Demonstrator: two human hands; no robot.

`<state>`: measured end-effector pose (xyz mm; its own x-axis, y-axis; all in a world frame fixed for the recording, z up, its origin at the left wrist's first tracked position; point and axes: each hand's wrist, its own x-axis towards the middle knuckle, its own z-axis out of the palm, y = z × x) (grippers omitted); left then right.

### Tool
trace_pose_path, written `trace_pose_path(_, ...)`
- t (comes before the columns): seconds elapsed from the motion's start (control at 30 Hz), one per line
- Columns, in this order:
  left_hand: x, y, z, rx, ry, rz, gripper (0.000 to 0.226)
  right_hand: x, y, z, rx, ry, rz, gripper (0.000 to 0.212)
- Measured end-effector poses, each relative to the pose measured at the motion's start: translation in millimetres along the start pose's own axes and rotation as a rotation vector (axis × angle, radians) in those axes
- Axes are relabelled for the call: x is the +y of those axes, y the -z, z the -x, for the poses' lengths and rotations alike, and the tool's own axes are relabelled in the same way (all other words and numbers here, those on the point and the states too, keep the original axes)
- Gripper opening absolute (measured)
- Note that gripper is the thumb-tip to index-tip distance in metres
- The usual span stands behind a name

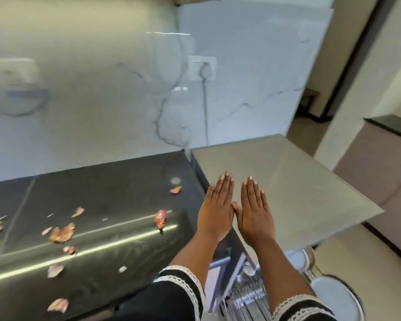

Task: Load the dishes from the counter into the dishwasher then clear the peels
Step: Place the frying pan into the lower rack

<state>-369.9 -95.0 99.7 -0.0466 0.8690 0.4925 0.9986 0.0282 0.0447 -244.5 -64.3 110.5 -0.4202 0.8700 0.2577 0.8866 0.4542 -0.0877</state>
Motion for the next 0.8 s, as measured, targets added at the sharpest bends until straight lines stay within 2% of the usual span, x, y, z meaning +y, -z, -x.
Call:
trace_pose_path(0.1,-51,17,21,0.037,0.131,-0.053,0.064,-56,-8,-17,-0.014,0.123,-0.073,0.068)
trace_pose_path(0.2,-107,37,51,0.007,0.233,-0.079,0.064,-119,-18,-20,-0.019,0.262,-0.146,0.067)
trace_pose_path(0.37,-211,72,103,-0.042,0.266,-0.158,0.066,-226,-28,-23,-0.054,0.459,-0.202,0.066)
trace_pose_path(0.6,-328,112,155,-0.048,0.457,-0.204,0.068,-365,-39,-33,-0.052,0.628,-0.268,0.075)
trace_pose_path(0.8,-432,143,212,-0.051,0.685,-0.221,0.065,-498,-51,-40,-0.089,0.803,-0.243,0.075)
